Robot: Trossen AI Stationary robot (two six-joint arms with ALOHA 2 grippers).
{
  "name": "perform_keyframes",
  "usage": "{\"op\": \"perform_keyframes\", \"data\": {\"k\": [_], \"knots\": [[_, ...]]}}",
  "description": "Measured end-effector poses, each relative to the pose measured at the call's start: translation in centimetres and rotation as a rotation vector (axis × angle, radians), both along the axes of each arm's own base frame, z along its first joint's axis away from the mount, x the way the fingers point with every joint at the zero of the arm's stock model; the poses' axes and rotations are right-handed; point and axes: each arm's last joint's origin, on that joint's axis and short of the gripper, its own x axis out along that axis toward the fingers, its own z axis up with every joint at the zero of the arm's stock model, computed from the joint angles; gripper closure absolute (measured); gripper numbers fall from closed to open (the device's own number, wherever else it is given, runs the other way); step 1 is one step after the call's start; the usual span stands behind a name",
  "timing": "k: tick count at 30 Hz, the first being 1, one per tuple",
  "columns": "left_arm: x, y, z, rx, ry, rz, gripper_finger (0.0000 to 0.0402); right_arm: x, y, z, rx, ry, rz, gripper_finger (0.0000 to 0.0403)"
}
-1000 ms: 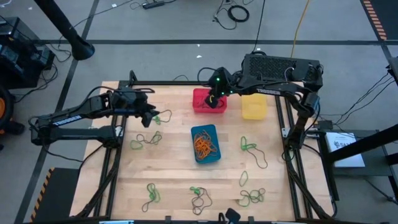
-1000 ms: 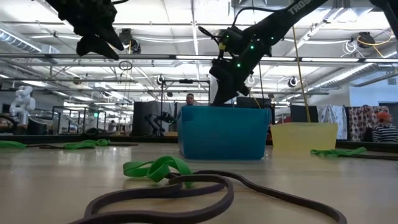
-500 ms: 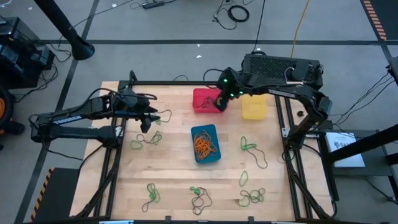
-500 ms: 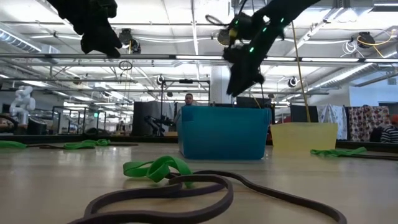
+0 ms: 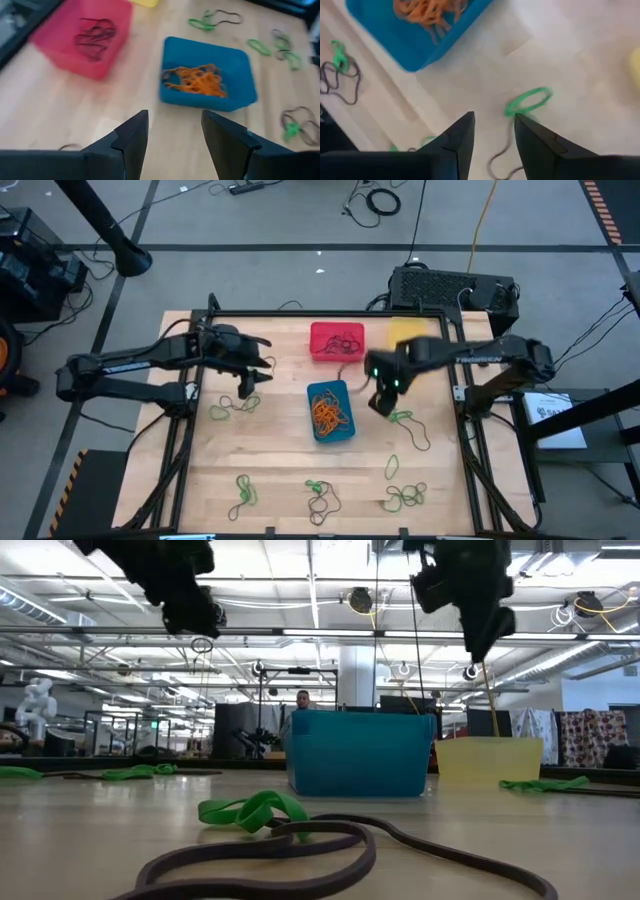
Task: Sort rubber bands into baskets
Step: Put the purple rubber band into the red bin
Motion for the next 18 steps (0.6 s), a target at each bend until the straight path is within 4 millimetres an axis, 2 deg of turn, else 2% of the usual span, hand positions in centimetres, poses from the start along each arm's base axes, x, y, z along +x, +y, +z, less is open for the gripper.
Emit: {"op": "perform_keyframes", "data": {"k": [5, 12, 15, 18], "knots": [[1.3, -0.1, -0.9, -0.077, 0.015, -0.089, 0.0210, -0.3, 5.0, -1.6, 0.038, 0.048, 0.004, 0.0271], [2.8, -1.3, -2.2, -0.101, 0.076, -0.162, 0.0210, -1.3, 12.1, -3.0, 0.125, 0.010, 0.046, 0.0271], [3.7, -1.6, -2.6, -0.098, 0.069, -0.187, 0.0210, -2.2, 15.1, -3.1, 0.162, -0.027, 0.169, 0.0271], [4.7, -2.0, -2.9, -0.100, 0.048, -0.203, 0.0210, -3.6, 17.6, -3.4, 0.149, -0.061, 0.370, 0.0271]]}}
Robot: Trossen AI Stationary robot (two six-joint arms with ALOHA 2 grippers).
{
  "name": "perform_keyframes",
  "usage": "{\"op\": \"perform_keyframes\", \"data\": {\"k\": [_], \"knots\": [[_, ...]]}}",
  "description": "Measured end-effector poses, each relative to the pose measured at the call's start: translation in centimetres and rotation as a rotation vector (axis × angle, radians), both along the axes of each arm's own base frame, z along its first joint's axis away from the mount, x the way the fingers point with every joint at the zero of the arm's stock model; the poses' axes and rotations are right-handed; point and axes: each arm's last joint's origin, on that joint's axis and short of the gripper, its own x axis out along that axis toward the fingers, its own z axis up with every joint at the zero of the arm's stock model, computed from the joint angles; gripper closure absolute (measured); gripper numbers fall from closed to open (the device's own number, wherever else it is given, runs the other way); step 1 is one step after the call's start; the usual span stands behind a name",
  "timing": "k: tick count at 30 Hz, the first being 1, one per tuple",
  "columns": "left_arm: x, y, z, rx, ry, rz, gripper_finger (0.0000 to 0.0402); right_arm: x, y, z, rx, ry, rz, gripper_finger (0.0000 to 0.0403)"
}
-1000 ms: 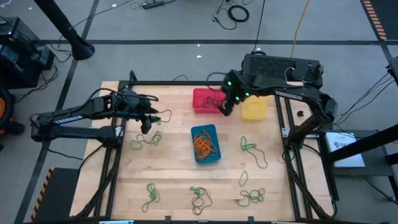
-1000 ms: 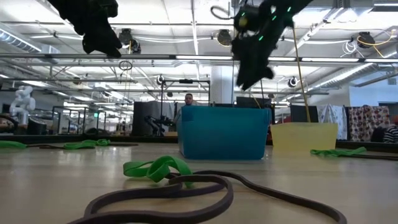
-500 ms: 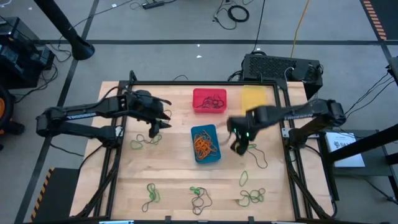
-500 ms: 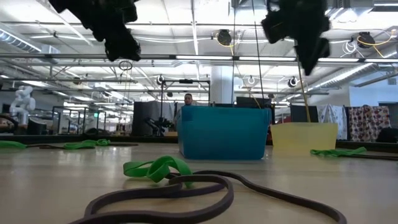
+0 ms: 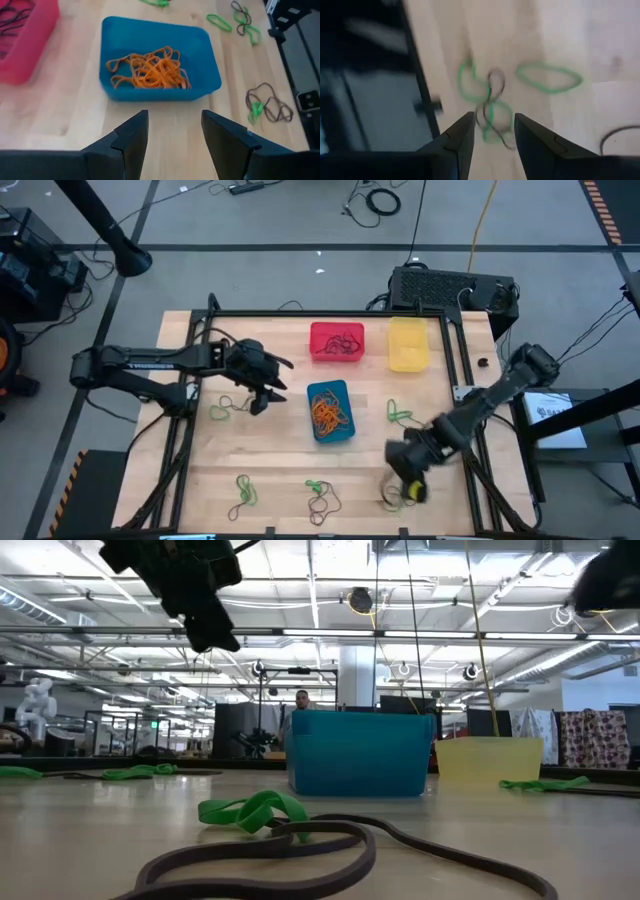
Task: Sort rubber bands into baskets
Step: Put the purple rubber band into the red bin
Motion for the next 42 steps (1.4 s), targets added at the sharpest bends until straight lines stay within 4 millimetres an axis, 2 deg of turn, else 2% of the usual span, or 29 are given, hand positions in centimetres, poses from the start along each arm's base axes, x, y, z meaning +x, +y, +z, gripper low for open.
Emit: {"op": "perform_keyframes", "data": {"k": [4, 7, 12, 17, 21, 26, 33, 37, 42], "knots": [[1.3, -0.4, -0.3, -0.025, -0.046, 0.003, 0.0210, -2.4, 1.8, -1.7, -0.072, -0.016, 0.276, 0.0271], [2.3, -0.6, -0.5, -0.056, -0.078, 0.016, 0.0210, -3.9, 2.3, -3.5, -0.107, 0.013, 0.364, 0.0271], [3.2, -1.2, -1.0, -0.064, -0.088, -0.008, 0.0210, -5.3, 2.2, -6.3, -0.120, 0.053, 0.369, 0.0271], [3.5, -1.6, -1.7, -0.107, -0.047, 0.009, 0.0210, -5.8, 2.3, -8.5, -0.081, -0.002, 0.379, 0.0271], [3.7, -1.8, -2.0, -0.127, -0.029, 0.017, 0.0210, -6.0, 2.4, -9.5, -0.063, -0.038, 0.387, 0.0271], [3.8, -2.1, -2.0, -0.117, -0.028, 0.020, 0.0210, -6.3, 2.6, -10.9, -0.153, -0.024, 0.385, 0.0271], [3.8, -2.1, -2.1, -0.126, -0.018, 0.081, 0.0210, -6.8, 3.6, -11.6, -0.193, -0.038, 0.413, 0.0272], [3.8, -2.0, -2.1, -0.114, -0.019, 0.097, 0.0210, -7.6, 4.2, -11.6, -0.206, -0.045, 0.432, 0.0304], [3.9, -2.0, -2.1, -0.111, -0.023, 0.101, 0.0210, -8.0, 4.5, -11.7, -0.190, -0.019, 0.404, 0.0387]]}}
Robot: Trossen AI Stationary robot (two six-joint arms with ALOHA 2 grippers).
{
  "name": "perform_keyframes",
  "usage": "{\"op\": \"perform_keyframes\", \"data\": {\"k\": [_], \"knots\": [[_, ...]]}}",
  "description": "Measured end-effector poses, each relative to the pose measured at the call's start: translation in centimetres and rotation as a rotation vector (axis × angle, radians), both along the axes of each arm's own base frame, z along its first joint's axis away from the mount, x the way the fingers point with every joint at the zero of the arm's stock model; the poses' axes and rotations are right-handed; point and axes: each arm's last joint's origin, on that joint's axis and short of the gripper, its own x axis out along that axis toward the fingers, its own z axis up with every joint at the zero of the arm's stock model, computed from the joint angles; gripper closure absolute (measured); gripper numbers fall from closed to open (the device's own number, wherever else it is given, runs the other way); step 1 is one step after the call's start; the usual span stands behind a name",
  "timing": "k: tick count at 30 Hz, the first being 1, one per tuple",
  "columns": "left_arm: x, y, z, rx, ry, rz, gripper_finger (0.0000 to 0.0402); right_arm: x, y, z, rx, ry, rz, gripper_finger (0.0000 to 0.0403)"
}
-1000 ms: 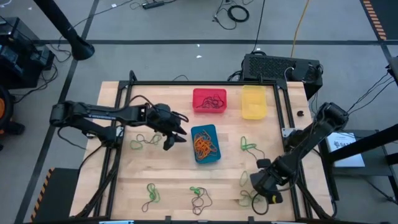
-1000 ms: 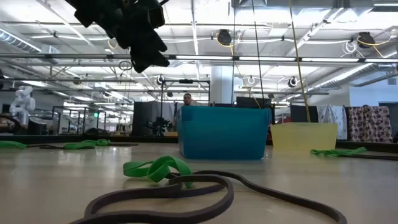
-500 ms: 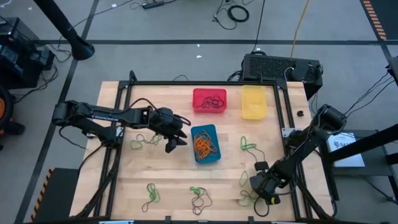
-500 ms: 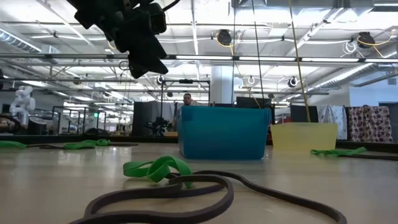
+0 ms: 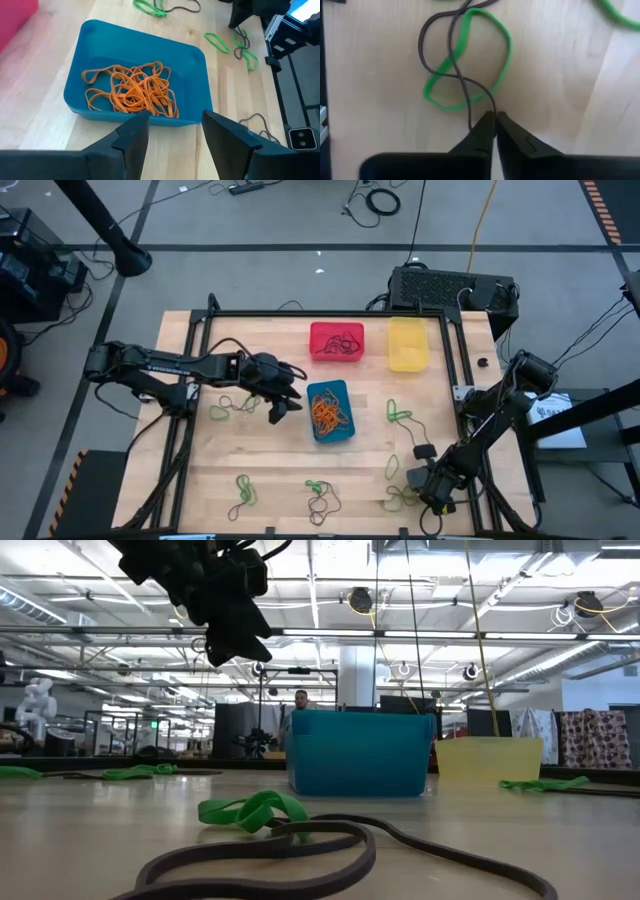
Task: Sort rubber bands into baskets
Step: Put the purple rubber band into the red bin
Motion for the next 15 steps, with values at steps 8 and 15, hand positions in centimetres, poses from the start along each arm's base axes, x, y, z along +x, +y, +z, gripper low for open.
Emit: {"op": "perform_keyframes", "data": {"k": [8, 15], "knots": [[0.5, 0.0, 0.6, 0.002, -0.081, 0.002, 0.0210, -0.2, -1.3, 0.9, -0.095, 0.126, -0.077, 0.0400], [0.6, 0.0, 0.8, -0.015, -0.096, 0.015, 0.0210, 0.4, -2.5, 4.6, -0.214, 0.125, -0.089, 0.0402]]}}
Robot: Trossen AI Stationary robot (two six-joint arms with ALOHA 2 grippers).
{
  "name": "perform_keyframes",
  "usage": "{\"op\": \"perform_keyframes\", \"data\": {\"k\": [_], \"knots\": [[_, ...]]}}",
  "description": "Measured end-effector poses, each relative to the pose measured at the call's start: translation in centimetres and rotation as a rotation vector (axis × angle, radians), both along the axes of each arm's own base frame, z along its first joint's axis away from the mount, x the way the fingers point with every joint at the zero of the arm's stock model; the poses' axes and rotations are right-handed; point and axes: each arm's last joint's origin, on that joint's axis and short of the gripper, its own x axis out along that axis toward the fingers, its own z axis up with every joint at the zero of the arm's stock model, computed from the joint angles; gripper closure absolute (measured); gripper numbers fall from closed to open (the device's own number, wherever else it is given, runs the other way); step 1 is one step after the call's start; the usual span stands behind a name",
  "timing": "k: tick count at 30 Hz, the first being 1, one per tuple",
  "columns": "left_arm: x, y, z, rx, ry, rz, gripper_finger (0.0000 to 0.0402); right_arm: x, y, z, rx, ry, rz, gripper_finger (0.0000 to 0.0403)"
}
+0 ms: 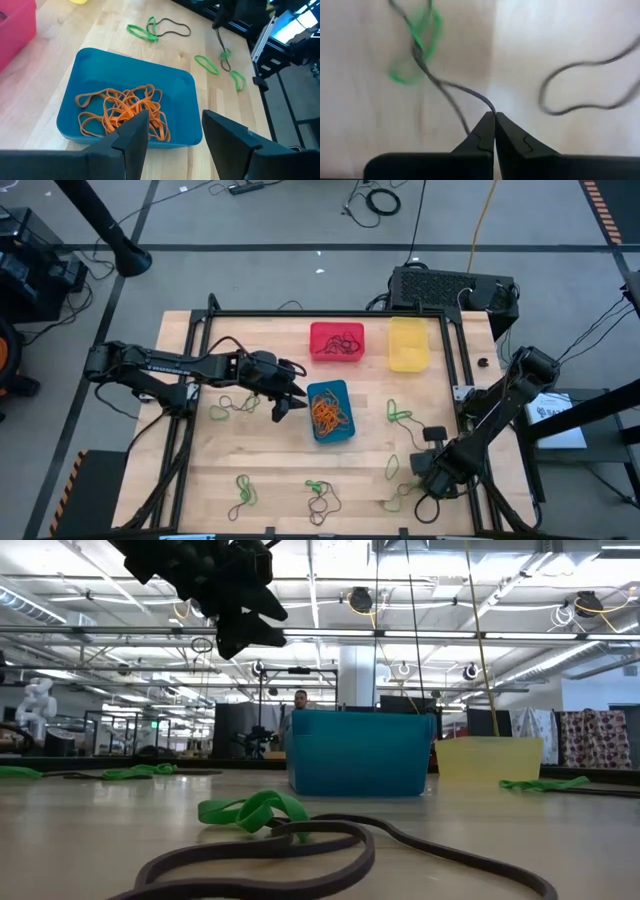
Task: Sort rubber bands into baskets
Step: Put the purple rubber band into the red bin
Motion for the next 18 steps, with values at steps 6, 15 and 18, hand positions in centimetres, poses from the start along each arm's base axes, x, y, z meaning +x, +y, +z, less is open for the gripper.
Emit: {"op": "perform_keyframes", "data": {"k": [6, 15, 18], "knots": [[0.0, 0.0, 0.0, 0.000, 0.001, 0.000, 0.0210, 0.5, -0.9, 4.5, -0.089, -0.120, 0.026, 0.0402], [0.0, 0.0, 0.0, 0.001, 0.001, 0.000, 0.0210, 2.4, -3.2, 12.9, -0.199, -0.546, 0.104, 0.0403], [0.0, 0.0, 0.0, 0.000, 0.001, 0.000, 0.0210, 3.2, -4.8, 15.2, -0.372, -0.730, 0.087, 0.0403]]}}
